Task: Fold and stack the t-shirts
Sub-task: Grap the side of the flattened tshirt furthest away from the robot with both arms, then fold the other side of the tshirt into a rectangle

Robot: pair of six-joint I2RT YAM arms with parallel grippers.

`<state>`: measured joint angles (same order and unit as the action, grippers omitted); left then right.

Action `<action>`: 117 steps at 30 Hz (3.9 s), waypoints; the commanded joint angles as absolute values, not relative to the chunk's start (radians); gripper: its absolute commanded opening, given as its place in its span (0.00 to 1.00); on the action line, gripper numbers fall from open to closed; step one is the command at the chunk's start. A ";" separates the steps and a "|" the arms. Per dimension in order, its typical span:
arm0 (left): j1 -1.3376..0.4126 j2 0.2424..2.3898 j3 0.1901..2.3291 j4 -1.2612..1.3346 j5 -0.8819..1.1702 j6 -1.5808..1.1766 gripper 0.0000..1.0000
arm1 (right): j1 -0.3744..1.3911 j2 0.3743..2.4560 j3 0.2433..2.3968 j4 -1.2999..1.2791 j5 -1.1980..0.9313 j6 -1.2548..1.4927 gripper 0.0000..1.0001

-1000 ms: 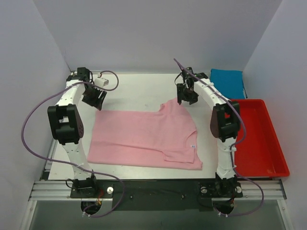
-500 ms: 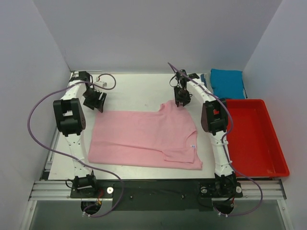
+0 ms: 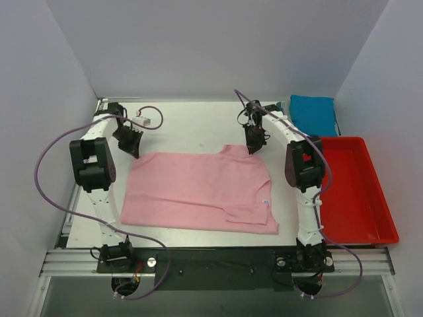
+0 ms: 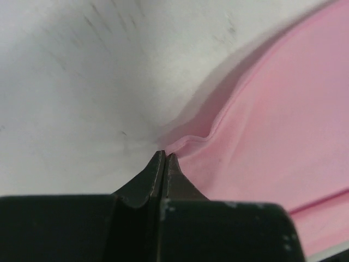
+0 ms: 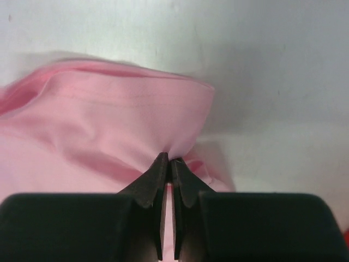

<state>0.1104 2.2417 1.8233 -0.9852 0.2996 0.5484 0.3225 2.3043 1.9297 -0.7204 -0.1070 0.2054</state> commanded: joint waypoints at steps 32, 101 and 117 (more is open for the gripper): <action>0.110 1.617 1.097 -0.698 0.149 0.848 0.00 | 0.488 1.456 0.888 -0.460 -0.140 0.500 0.00; -0.170 1.589 1.365 -0.935 0.514 0.635 0.36 | 0.598 1.478 0.986 -0.356 -0.311 0.518 0.00; -0.020 1.557 1.302 -0.888 0.417 0.591 0.34 | 0.661 1.908 1.267 -0.396 -0.322 0.483 0.00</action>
<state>-0.0242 1.6028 1.3102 -0.9127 0.4217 0.5835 0.6548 1.8488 1.2388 -0.3599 -0.3096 0.4969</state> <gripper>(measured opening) 0.342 0.001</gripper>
